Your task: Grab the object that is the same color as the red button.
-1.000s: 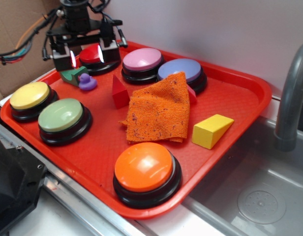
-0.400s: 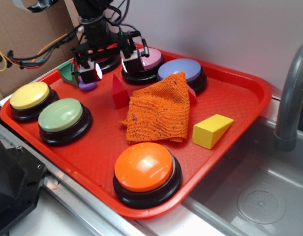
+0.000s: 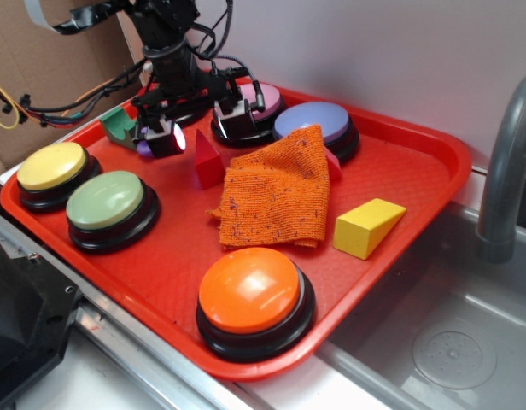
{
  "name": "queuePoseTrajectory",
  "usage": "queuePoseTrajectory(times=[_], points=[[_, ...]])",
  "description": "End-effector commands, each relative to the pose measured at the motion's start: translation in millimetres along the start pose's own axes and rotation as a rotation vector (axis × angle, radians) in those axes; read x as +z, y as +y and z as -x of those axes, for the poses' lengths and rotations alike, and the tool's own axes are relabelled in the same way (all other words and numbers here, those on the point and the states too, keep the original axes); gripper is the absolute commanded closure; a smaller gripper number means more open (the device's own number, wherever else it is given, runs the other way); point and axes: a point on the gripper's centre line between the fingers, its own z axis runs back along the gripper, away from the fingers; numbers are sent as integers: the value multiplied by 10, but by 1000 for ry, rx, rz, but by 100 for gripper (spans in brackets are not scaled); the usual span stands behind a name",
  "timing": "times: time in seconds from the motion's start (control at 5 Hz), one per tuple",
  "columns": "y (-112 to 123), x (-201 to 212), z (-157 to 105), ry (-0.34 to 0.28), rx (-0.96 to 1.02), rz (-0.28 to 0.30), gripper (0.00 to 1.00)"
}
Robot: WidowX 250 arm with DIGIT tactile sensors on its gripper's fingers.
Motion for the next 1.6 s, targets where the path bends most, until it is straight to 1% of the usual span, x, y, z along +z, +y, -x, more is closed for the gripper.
queuePoseTrajectory(times=[0.0, 0.2, 0.6, 0.8, 1.0, 1.2, 1.4], points=[[68, -55, -29, 18, -50, 89, 83], [66, -52, -34, 23, -45, 89, 100], [71, -44, -47, 38, -46, 93, 100], [177, 156, -88, 38, -86, 110, 100], [328, 564, -157, 14, -163, 45, 100], [348, 907, -187, 16, -239, -10, 100], [178, 1413, -29, 66, -446, -56, 100]])
